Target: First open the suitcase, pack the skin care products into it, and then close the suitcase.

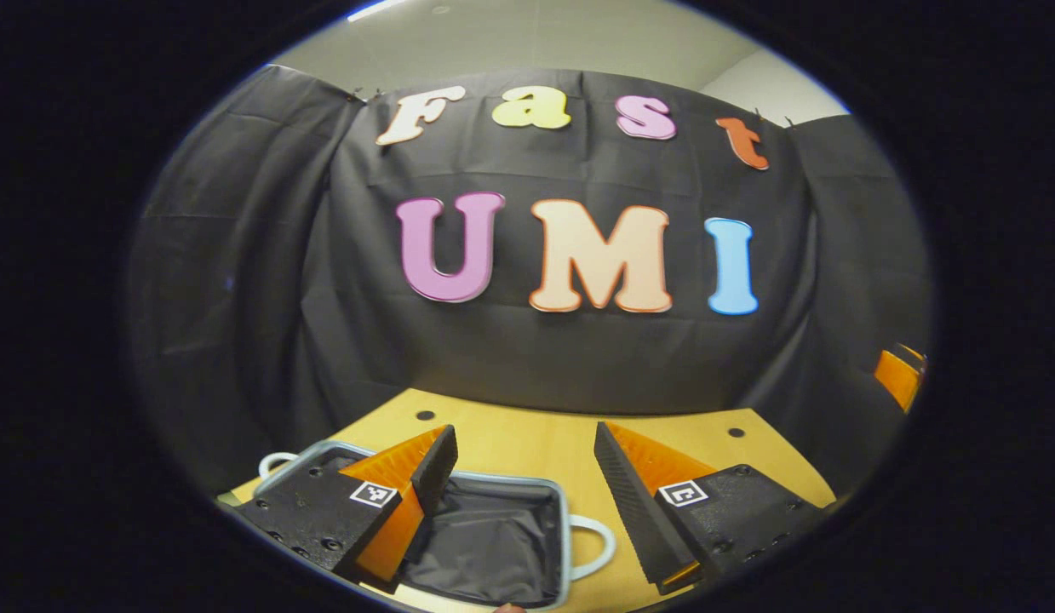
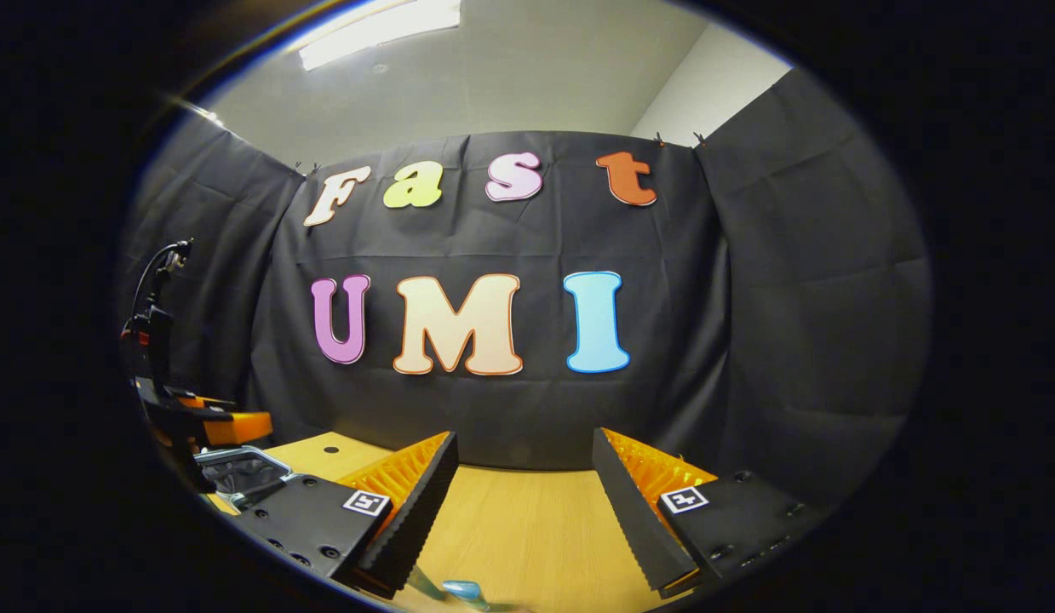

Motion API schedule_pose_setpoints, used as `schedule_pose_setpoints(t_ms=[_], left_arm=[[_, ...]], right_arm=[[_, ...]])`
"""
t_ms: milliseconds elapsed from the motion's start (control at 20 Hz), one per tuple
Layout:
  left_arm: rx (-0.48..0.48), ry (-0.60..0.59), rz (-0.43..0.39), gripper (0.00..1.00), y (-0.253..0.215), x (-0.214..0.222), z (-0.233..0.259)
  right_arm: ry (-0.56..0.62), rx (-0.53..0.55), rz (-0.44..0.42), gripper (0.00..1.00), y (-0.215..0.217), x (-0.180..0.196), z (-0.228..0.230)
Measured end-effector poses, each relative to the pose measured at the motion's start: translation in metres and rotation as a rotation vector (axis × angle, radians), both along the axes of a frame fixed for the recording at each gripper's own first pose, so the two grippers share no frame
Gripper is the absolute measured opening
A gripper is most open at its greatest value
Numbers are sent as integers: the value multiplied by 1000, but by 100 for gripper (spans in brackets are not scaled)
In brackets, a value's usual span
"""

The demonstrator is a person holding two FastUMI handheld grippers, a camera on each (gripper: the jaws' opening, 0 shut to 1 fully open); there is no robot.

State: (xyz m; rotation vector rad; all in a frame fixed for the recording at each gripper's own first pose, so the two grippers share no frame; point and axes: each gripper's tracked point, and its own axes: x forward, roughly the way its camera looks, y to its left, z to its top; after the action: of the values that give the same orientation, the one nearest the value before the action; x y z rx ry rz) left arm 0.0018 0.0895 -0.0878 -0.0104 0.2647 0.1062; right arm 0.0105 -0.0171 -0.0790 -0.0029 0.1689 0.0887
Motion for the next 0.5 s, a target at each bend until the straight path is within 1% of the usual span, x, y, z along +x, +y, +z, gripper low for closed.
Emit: schedule_pose_setpoints(t_ms=[150,300,500], left_arm=[[-24,49,-65,95,-43,-2,-27],[-47,107,-114,95,-78,-7,-56],[-92,211,-164,95,-115,-17,-106]], right_arm=[[9,-11,4,99,-10,-5,-3],[23,-17,10,99,-19,-12,-9],[34,-34,11,99,-32,-19,-14]])
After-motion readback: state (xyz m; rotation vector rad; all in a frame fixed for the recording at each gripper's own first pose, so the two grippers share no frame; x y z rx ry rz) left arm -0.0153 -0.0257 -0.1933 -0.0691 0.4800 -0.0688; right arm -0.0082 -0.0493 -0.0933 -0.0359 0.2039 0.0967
